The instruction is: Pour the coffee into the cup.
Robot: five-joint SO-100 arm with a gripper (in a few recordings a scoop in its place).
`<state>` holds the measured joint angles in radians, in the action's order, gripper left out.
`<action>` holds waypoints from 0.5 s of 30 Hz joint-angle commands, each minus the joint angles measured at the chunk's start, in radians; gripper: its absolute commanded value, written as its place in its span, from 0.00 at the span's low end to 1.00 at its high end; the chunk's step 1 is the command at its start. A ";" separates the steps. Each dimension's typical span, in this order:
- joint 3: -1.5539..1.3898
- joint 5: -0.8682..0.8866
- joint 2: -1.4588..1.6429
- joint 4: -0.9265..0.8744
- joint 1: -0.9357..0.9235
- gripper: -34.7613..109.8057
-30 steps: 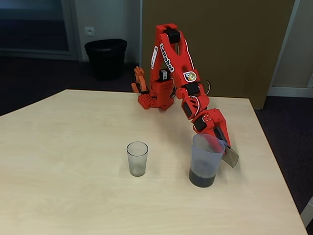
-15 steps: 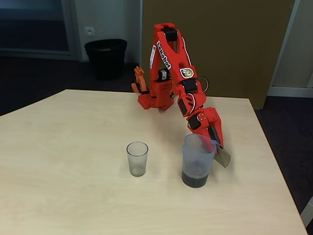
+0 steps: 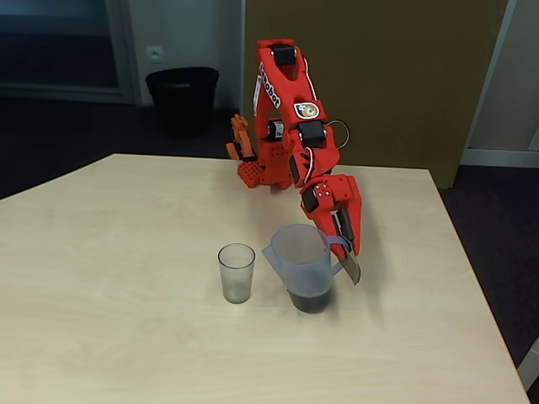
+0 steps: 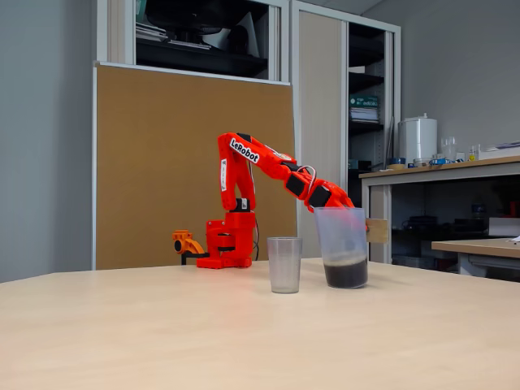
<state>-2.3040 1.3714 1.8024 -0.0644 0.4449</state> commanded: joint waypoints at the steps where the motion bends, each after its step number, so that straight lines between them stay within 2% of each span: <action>1: 0.029 0.026 0.071 -0.023 0.003 0.24; 15: 0.130 0.170 0.107 -0.195 -0.006 0.24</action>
<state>-2.2350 1.5048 1.8423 -0.2332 0.4449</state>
